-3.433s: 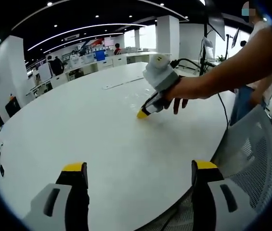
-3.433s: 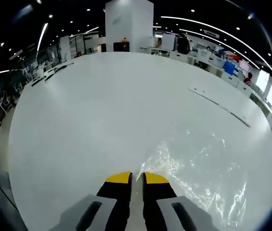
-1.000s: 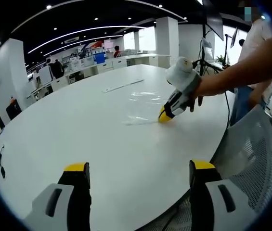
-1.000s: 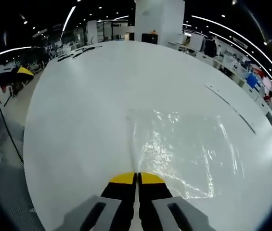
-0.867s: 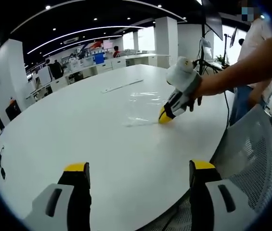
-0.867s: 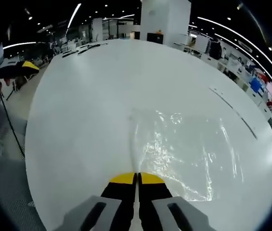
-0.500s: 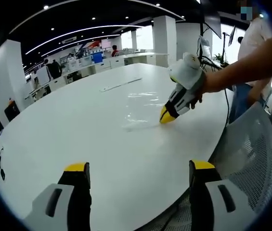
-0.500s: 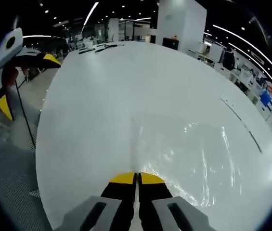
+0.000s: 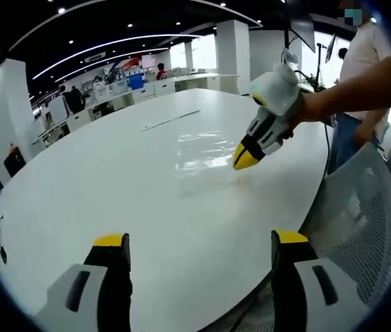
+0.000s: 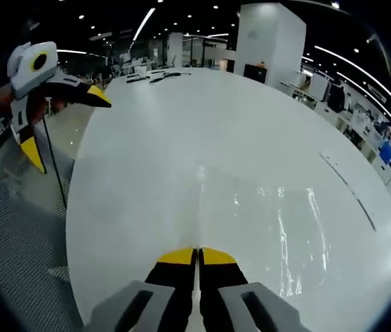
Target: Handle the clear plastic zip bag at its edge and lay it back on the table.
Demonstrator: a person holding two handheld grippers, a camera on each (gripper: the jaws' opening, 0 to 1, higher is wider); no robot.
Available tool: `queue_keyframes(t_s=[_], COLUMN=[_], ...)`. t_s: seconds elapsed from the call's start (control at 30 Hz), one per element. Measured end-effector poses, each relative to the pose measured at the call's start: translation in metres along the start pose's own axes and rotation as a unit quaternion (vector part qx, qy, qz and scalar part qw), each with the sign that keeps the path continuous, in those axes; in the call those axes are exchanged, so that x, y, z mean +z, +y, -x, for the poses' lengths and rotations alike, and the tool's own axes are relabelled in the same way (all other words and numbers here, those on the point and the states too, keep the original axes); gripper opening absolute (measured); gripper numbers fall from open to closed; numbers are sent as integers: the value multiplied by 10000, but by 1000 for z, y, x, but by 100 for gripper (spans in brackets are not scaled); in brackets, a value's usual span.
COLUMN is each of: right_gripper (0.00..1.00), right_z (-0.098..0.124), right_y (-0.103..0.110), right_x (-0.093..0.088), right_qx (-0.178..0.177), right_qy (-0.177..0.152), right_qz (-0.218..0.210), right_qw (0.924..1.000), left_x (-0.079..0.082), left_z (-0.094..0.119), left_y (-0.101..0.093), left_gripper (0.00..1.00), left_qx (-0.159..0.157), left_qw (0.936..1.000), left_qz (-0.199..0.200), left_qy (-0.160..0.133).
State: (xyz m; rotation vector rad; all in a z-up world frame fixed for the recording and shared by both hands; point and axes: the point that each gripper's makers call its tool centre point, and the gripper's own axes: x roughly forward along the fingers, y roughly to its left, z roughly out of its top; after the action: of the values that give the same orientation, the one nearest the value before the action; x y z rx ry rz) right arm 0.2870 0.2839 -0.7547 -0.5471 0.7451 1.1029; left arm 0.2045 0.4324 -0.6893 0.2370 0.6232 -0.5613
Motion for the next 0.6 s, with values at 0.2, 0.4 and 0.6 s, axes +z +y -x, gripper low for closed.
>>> queue_keyframes(t_s=[0.2, 0.4, 0.6], right_gripper=[0, 0, 0], right_z=[7, 14, 20], right_y=[5, 19, 29], right_x=[5, 11, 13], right_qx=[185, 392, 516], right_qy=[-155, -261, -306], right_qz=[105, 362, 442], right_qw=[9997, 9982, 9972], left_x=[2, 6, 6], left_z=[-5, -7, -12], left_y=[-2, -5, -7], left_gripper=[81, 81, 80], left_qx=[-67, -122, -197], left_qw=[9999, 9997, 9993], left_qz=[-135, -214, -311], left_qy=[38, 61, 107])
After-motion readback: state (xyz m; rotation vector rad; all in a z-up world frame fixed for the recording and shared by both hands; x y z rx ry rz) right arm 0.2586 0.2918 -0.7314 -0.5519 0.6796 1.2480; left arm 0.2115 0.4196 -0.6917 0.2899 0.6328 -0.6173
